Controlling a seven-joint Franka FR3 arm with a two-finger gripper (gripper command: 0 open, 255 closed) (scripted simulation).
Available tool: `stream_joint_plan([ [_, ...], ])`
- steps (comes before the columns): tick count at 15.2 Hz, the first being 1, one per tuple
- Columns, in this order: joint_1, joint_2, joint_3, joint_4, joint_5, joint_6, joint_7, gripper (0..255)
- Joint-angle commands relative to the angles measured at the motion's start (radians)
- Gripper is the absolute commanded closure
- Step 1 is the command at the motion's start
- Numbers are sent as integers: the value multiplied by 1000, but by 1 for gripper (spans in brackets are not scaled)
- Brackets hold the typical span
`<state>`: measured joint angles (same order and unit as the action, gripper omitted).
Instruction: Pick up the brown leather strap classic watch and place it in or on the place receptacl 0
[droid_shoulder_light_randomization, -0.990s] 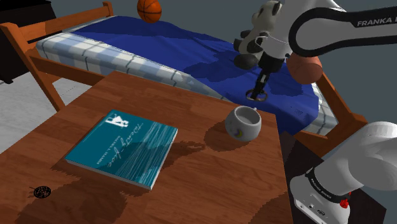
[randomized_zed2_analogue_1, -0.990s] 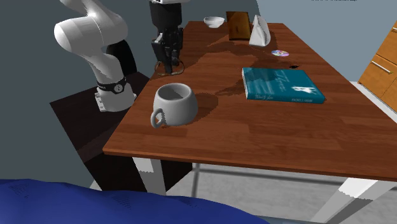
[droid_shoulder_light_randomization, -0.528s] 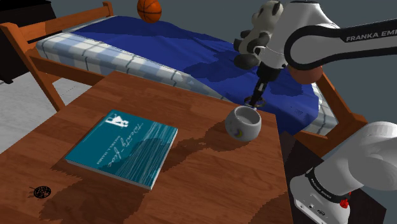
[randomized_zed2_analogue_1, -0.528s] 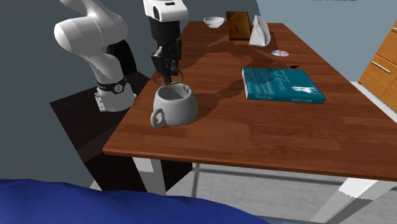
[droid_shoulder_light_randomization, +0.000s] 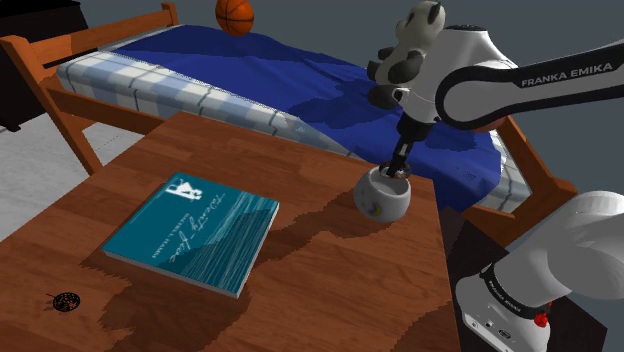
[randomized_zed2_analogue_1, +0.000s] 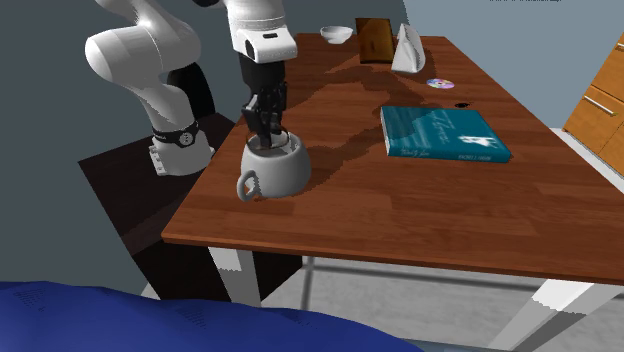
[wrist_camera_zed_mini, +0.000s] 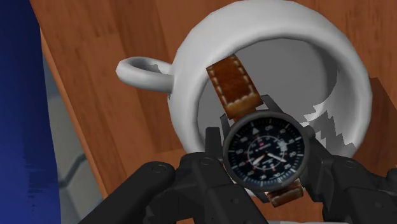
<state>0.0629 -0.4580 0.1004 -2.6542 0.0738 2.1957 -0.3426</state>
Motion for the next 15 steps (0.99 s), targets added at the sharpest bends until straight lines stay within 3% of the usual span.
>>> stream_joint_plan([
  [1, -1, 5, 0, -5, 0, 11, -1, 255],
  [6, -1, 5, 0, -5, 0, 11, -1, 255],
  [7, -1, 5, -1, -5, 0, 10, -2, 0],
  [12, -1, 5, 0, -5, 0, 11, -1, 0],
  [15, -2, -47, -7, 61, -4, -107, -1, 0],
])
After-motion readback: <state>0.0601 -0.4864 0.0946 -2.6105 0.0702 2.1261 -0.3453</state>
